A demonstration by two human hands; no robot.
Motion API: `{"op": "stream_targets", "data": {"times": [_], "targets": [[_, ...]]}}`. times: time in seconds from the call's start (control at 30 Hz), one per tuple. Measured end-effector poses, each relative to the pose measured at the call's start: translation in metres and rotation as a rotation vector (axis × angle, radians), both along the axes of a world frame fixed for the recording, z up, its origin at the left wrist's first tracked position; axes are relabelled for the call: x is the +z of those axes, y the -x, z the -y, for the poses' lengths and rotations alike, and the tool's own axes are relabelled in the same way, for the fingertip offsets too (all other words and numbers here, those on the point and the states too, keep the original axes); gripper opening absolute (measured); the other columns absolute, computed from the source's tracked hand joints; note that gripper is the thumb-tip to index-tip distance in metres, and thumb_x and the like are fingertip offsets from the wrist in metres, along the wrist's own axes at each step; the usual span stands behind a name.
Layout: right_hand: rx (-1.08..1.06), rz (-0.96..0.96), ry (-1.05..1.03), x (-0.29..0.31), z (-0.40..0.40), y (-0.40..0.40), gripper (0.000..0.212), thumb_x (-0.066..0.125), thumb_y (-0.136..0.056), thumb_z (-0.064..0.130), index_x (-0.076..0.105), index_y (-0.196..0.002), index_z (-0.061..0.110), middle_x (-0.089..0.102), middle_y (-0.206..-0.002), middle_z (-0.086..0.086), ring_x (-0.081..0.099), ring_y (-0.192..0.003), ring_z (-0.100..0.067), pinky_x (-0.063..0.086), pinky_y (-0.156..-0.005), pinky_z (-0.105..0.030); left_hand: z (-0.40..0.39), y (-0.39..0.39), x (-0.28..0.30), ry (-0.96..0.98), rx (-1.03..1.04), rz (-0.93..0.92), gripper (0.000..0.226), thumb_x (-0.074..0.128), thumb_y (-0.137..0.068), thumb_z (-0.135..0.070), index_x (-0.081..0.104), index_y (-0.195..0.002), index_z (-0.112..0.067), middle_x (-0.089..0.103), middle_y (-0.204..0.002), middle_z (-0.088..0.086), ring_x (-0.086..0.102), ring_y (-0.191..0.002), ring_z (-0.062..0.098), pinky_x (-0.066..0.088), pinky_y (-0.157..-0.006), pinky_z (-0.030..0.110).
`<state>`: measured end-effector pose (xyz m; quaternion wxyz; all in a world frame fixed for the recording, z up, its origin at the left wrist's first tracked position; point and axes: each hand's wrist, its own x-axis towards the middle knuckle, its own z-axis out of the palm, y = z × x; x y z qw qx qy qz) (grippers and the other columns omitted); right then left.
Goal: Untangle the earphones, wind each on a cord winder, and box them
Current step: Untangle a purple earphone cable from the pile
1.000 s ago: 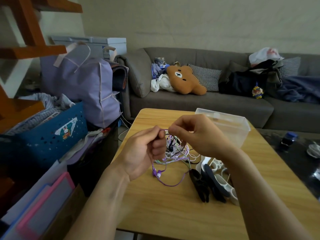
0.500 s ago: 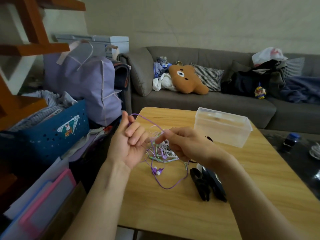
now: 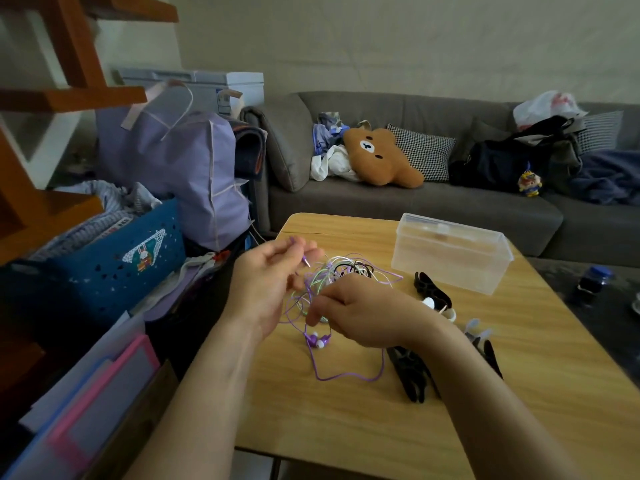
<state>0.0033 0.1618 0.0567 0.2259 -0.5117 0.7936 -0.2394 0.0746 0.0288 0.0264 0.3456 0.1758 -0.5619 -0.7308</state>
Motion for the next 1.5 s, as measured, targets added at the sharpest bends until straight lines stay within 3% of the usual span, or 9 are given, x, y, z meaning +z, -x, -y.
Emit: {"op": "stream_targets", "data": {"times": [0.13, 0.27, 0.47, 0.67, 0.83, 0.97, 1.17, 1.4, 1.5], "targets": [[0.002, 0.14, 0.036, 0.006, -0.009, 0.006, 0.035, 0.04, -0.107, 0.028, 0.068, -0.096, 0.008, 0.058, -0.064, 0.002, 0.058, -0.052, -0.014, 0.051, -0.053, -0.027, -0.002, -0.002, -0.008, 0.475, 0.016, 0.194, 0.025, 0.045, -0.099, 0.005, 0.065, -0.097, -0.01, 0.071, -0.087, 0.004, 0.067, -0.068, 0.003, 0.05, -0.055, 0.019], [-0.051, 0.021, 0.234, 0.011, -0.015, 0.021, 0.034, 0.056, -0.101, 0.035, 0.067, -0.071, 0.025, 0.053, -0.052, 0.009, 0.047, -0.048, -0.008, 0.041, -0.051, -0.028, -0.007, -0.001, -0.006, 0.594, -0.099, 0.297, 0.026, 0.042, -0.099, 0.008, 0.066, -0.095, -0.002, 0.06, -0.067, -0.005, 0.051, -0.053, -0.001, 0.04, -0.056, 0.009], [-0.198, -0.025, 0.532, 0.015, -0.028, 0.044, 0.025, 0.073, -0.09, 0.032, 0.074, -0.076, 0.01, 0.048, -0.051, 0.005, 0.036, -0.047, -0.003, 0.031, -0.047, -0.018, -0.019, 0.0, 0.006, 0.218, -0.256, 0.277, 0.024, 0.042, -0.1, -0.002, 0.058, -0.083, -0.01, 0.049, -0.063, 0.0, 0.037, -0.05, 0.009, 0.018, -0.047, 0.022], [-0.273, 0.016, 0.604, -0.004, -0.025, 0.058, 0.022, 0.071, -0.092, 0.028, 0.075, -0.078, 0.012, 0.046, -0.054, 0.001, 0.034, -0.048, -0.006, 0.029, -0.048, -0.02, -0.021, 0.0, 0.005, 0.221, -0.391, 0.285, 0.035, 0.034, -0.108, -0.023, 0.045, -0.075, -0.013, 0.036, -0.058, -0.004, 0.021, -0.046, 0.008, 0.014, -0.042, 0.019], [-0.184, 0.078, 0.302, -0.017, -0.016, 0.054, 0.026, 0.056, -0.1, 0.024, 0.072, -0.08, 0.026, 0.05, -0.048, 0.009, 0.041, -0.046, -0.011, 0.035, -0.05, -0.026, -0.029, 0.009, 0.004, -0.086, -0.185, -0.061, 0.033, 0.03, -0.109, -0.017, 0.048, -0.083, -0.008, 0.059, -0.061, 0.002, 0.043, -0.043, 0.011, 0.027, -0.038, 0.019], [-0.105, 0.018, 0.143, -0.015, -0.008, 0.04, 0.029, 0.052, -0.102, 0.026, 0.067, -0.078, 0.03, 0.056, -0.049, 0.017, 0.046, -0.045, -0.003, 0.04, -0.053, -0.024, -0.024, 0.006, 0.009, -0.293, -0.225, -0.194, 0.016, 0.042, -0.102, -0.007, 0.056, -0.093, -0.005, 0.074, -0.084, 0.01, 0.071, -0.07, 0.016, 0.037, -0.04, 0.015], [-0.086, 0.027, 0.125, -0.006, -0.007, 0.027, 0.027, 0.045, -0.101, 0.014, 0.069, -0.095, 0.023, 0.061, -0.065, 0.009, 0.05, -0.05, -0.007, 0.041, -0.051, -0.019, -0.021, 0.002, 0.012, -0.507, -0.273, -0.321, 0.018, 0.046, -0.093, 0.004, 0.061, -0.086, -0.003, 0.073, -0.107, 0.018, 0.073, -0.098, 0.025, 0.043, -0.046, 0.01], [0.025, 0.257, 0.15, 0.008, -0.01, 0.008, 0.025, 0.048, -0.105, 0.024, 0.068, -0.095, 0.012, 0.06, -0.06, 0.004, 0.043, -0.043, -0.008, 0.04, -0.042, -0.023, -0.022, 0.001, 0.004, 0.322, 0.108, -0.076, 0.026, 0.048, -0.101, 0.001, 0.067, -0.097, -0.016, 0.077, -0.096, 0.001, 0.072, -0.071, 0.013, 0.042, -0.041, 0.016], [0.006, 0.246, 0.315, 0.013, -0.013, 0.007, 0.039, 0.05, -0.104, 0.032, 0.069, -0.084, 0.005, 0.054, -0.049, 0.004, 0.038, -0.037, -0.006, 0.032, -0.039, -0.018, -0.02, -0.001, 0.0, 0.451, 0.012, -0.022, 0.021, 0.053, -0.099, -0.001, 0.067, -0.094, -0.016, 0.072, -0.076, -0.001, 0.059, -0.053, 0.008, 0.043, -0.046, 0.018]]}}
